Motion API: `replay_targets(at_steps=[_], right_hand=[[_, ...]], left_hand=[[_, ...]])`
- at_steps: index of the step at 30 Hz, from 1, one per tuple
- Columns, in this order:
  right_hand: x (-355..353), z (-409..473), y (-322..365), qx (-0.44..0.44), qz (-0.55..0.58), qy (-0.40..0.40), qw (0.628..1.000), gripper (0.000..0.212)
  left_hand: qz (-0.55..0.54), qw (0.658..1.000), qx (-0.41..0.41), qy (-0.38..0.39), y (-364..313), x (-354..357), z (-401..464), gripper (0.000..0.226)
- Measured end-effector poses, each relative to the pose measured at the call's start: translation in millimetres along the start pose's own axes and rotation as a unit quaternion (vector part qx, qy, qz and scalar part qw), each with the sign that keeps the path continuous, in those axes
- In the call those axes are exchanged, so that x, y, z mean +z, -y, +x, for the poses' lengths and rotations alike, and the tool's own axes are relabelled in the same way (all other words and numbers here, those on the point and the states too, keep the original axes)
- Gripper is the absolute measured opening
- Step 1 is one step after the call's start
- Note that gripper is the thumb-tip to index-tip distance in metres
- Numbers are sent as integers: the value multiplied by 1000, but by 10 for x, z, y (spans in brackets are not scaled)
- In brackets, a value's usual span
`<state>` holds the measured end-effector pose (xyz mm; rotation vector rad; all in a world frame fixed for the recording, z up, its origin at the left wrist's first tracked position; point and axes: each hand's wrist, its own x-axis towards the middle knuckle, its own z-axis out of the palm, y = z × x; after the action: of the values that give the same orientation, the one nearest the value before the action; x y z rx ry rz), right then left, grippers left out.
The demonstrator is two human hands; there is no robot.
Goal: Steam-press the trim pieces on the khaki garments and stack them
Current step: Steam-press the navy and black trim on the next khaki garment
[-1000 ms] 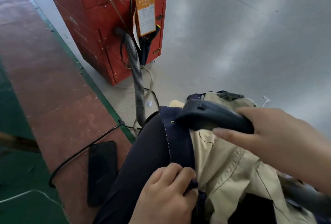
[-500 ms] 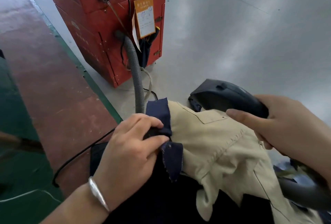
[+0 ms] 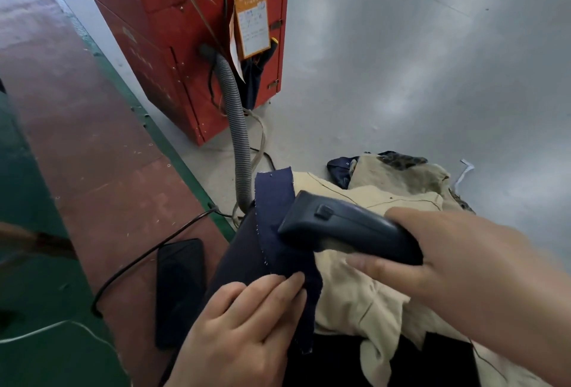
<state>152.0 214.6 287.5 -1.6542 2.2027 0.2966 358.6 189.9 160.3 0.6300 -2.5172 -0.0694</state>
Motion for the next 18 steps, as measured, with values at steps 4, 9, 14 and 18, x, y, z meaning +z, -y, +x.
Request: replay_targets(at_steps=[4,9,14,18], right_hand=[[-85,180,117,7,-13,-25,1000,60],[-146,879,85,38,44,-63,996,45],[-154,1006,-83,75,88,-30,993,49],[-196,337,-192,8,111,-124,986,61]], left_hand=[[4,1000,-23,-12,-19,34,32,42],[7,999,-35,-23,-35,50,56,30],[-23,997,-60,-34,-40,28,38,23],[-33,996,-87,-7,-64,2,-33,29]])
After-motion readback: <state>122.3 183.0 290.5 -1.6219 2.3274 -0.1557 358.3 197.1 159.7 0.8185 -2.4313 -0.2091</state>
